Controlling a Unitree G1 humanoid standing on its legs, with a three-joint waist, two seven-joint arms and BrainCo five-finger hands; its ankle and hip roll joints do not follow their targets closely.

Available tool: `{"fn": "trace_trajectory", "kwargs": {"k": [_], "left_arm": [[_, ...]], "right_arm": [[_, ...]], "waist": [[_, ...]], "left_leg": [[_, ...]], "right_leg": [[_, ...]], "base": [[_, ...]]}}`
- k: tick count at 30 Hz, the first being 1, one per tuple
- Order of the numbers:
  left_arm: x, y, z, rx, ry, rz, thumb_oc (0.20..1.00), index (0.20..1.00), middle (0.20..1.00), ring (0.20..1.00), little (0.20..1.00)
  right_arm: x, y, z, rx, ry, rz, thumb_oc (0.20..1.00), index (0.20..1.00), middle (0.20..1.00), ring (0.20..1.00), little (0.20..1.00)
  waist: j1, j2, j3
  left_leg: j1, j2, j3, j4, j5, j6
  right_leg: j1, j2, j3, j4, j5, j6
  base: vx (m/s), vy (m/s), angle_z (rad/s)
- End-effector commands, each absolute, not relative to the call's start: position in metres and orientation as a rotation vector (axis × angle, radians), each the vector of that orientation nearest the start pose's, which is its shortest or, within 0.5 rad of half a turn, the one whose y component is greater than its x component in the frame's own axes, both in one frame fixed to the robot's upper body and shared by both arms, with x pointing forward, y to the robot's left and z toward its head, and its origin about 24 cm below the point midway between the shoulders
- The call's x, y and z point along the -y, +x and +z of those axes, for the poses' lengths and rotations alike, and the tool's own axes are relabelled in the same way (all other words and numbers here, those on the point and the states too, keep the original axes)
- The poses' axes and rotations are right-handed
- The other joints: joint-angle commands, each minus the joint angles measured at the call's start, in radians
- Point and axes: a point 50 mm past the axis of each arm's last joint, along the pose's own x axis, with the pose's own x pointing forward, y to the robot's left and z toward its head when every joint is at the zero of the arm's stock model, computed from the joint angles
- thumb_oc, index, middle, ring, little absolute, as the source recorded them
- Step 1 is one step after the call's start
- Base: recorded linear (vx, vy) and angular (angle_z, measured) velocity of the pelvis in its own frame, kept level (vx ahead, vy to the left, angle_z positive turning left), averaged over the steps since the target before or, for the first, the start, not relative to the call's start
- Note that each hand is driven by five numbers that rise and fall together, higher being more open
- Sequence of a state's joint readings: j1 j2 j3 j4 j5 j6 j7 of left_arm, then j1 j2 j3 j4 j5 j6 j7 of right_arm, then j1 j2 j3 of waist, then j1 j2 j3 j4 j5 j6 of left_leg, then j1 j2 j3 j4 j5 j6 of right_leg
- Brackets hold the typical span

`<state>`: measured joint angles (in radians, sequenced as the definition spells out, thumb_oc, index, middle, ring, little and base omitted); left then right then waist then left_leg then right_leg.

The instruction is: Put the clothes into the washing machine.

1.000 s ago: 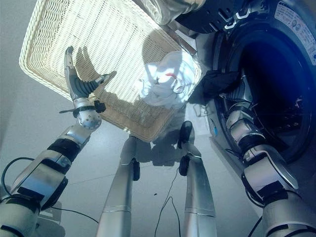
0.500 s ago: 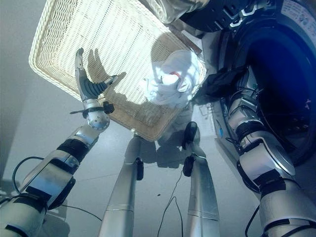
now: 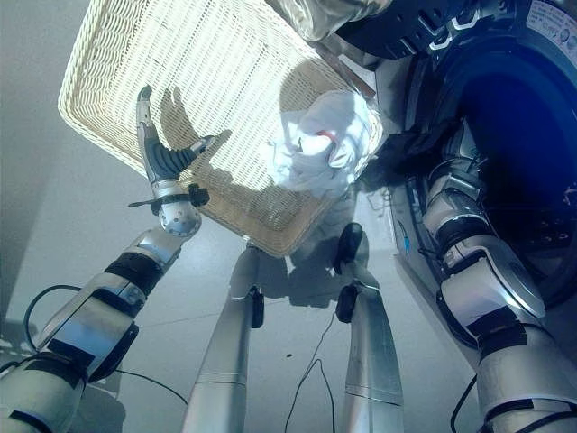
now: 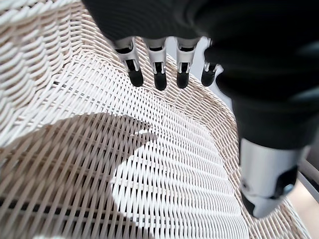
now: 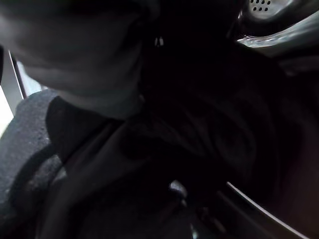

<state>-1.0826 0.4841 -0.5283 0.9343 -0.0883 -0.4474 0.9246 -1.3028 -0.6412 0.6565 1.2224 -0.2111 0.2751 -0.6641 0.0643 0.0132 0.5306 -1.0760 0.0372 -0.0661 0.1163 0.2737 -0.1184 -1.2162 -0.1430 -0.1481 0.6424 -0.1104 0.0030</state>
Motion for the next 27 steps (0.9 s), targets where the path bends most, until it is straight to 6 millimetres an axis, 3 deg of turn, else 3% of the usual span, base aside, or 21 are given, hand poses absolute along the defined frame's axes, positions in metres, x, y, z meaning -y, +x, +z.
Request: {"fn": "trace_trajectory", "kwargs": {"k": [1,5,10,14,15,16,20,23,27], "left_arm": [[-0.176,0.386,0.244,0.837,0.385,0.606,1.000,1.000,1.000,1.000,1.000],[-0.182,0.383,0.237,0.829,0.385,0.615,1.000,1.000,1.000,1.000,1.000],[-0.195,0.375,0.218,0.820,0.413,0.639,1.000,1.000,1.000,1.000,1.000],[-0.209,0.368,0.212,0.815,0.438,0.662,1.000,1.000,1.000,1.000,1.000],[-0.218,0.365,0.210,0.816,0.453,0.672,1.000,1.000,1.000,1.000,1.000],[-0.219,0.364,0.209,0.816,0.457,0.672,1.000,1.000,1.000,1.000,1.000],[-0.243,0.357,0.212,0.810,0.494,0.702,1.000,1.000,1.000,1.000,1.000],[-0.260,0.354,0.219,0.807,0.509,0.724,1.000,1.000,1.000,1.000,1.000],[-0.269,0.353,0.229,0.810,0.528,0.731,1.000,1.000,1.000,1.000,1.000]], "right_arm": [[0.280,0.398,0.230,0.083,-1.035,-0.858,0.200,0.200,0.200,0.200,0.200],[0.292,0.393,0.222,0.091,-0.444,-0.930,0.200,0.200,0.200,0.200,0.200],[0.353,0.357,0.222,0.194,0.284,-1.195,0.200,0.200,0.200,0.200,0.200],[0.396,0.320,0.241,0.347,0.571,-1.427,0.200,0.200,0.200,0.200,0.200],[0.415,0.300,0.252,0.422,0.636,-1.512,0.200,0.200,0.200,0.200,0.200],[0.419,0.296,0.253,0.440,0.656,-1.527,0.200,0.200,0.200,0.200,0.200],[0.457,0.246,0.266,0.616,0.738,-1.667,0.200,0.200,0.200,0.200,0.200],[0.474,0.216,0.270,0.716,0.746,-1.748,0.200,0.200,0.200,0.200,0.200],[0.481,0.199,0.280,0.775,0.687,-1.792,0.200,0.200,0.200,0.200,0.200]], "waist": [[-0.027,0.049,-0.011],[-0.032,0.047,-0.011],[-0.043,0.020,-0.011],[-0.049,-0.016,-0.011],[-0.054,-0.033,-0.011],[-0.055,-0.038,-0.011],[-0.077,-0.081,-0.011],[-0.092,-0.106,-0.011],[-0.098,-0.121,-0.011]], "left_leg": [[-0.015,-0.056,0.053,0.144,-0.149,0.028],[-0.014,-0.052,0.054,0.155,-0.160,0.022],[-0.012,-0.039,0.048,0.179,-0.190,0.017],[-0.009,-0.025,0.036,0.179,-0.199,0.013],[-0.006,-0.021,0.030,0.178,-0.201,0.014],[-0.004,-0.020,0.029,0.177,-0.202,0.014],[0.008,-0.012,0.020,0.177,-0.209,0.016],[0.022,-0.005,0.019,0.176,-0.216,0.019],[0.033,-0.003,0.020,0.171,-0.219,0.022]], "right_leg": [[0.079,0.056,-0.008,-0.295,0.225,0.128],[0.076,0.062,0.003,-0.289,0.222,0.127],[0.086,0.065,0.007,-0.286,0.223,0.135],[0.101,0.068,0.000,-0.294,0.236,0.144],[0.109,0.073,-0.002,-0.295,0.239,0.145],[0.113,0.076,-0.002,-0.297,0.240,0.145],[0.140,0.091,0.000,-0.309,0.244,0.146],[0.160,0.099,0.001,-0.314,0.242,0.147],[0.176,0.100,0.000,-0.325,0.241,0.147]], "base": [[0.00,0.000,0.00],[0.00,0.000,0.00],[0.00,0.000,0.00],[0.00,-0.070,-0.02],[-0.02,-0.077,-0.07],[-0.02,-0.065,-0.07],[-0.02,-0.052,-0.06],[-0.01,-0.023,-0.05],[0.00,-0.004,0.01]]}}
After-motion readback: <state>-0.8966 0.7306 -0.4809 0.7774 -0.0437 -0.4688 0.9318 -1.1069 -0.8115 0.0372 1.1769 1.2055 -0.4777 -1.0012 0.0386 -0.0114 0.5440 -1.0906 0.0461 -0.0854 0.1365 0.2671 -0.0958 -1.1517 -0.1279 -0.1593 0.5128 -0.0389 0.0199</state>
